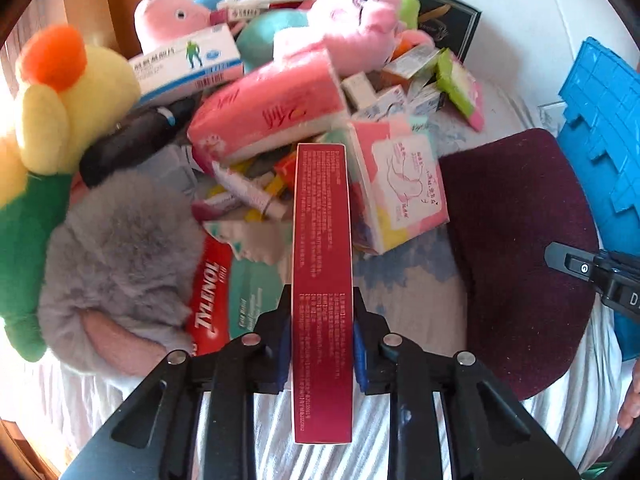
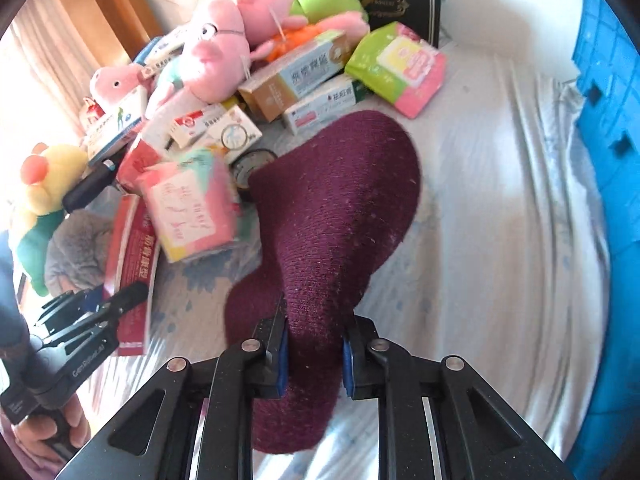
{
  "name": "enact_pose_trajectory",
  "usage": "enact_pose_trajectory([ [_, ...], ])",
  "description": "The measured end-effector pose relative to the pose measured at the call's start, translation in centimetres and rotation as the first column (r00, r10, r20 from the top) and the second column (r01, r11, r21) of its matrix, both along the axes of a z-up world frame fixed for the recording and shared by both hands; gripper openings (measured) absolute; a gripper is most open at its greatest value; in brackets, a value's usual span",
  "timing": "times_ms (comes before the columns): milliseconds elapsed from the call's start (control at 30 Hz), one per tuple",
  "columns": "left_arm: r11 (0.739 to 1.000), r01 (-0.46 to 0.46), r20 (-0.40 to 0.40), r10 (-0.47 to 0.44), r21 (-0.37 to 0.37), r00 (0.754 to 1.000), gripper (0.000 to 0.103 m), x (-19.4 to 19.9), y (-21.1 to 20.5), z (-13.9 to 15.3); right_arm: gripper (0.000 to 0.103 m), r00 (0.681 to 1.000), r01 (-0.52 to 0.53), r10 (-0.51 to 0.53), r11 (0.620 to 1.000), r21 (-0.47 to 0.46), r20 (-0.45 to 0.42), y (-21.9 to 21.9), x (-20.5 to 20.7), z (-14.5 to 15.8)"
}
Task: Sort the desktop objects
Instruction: 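Carry the red box and maroon hat in both grippers over the crate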
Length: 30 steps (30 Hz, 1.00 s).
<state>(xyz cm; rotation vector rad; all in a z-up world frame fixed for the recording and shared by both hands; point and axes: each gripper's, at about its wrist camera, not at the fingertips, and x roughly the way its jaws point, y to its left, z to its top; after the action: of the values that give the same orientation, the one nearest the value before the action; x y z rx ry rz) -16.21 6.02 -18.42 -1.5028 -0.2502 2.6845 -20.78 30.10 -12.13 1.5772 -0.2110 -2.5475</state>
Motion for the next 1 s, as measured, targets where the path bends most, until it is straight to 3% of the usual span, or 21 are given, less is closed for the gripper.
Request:
enact_pose_trajectory([
  [267, 0.999, 0.013, -0.160, -0.018, -0.036, 0.987, 0.024, 3.4, 0.9, 6.1, 0.019, 0.987, 0.002, 0.006, 0.999, 0.044, -0.164, 0.5, 2.9, 4.6],
  [500, 0.997, 0.058, -0.277, -0.070, -0.052, 0.958, 0.024, 4.3, 3.8, 12.0, 0.019, 0.940, 0.062, -0.046, 0.997, 0.037, -0.339, 2.6, 7.3, 11.3],
  [767, 0.986, 0.156, -0.413, -0.165, -0.057, 0.896, 0.024, 5.5, 9.2, 18.8, 0.019, 0.832, 0.165, -0.118, 0.986, 0.038, -0.542, 6.7, 13.2, 19.7],
  [1000, 0.960, 0.278, -0.518, -0.254, -0.033, 0.817, 0.024, 6.3, 15.6, 25.0, 0.019, 0.708, 0.298, -0.211, 0.954, 0.014, -0.674, 12.6, 18.1, 25.3],
])
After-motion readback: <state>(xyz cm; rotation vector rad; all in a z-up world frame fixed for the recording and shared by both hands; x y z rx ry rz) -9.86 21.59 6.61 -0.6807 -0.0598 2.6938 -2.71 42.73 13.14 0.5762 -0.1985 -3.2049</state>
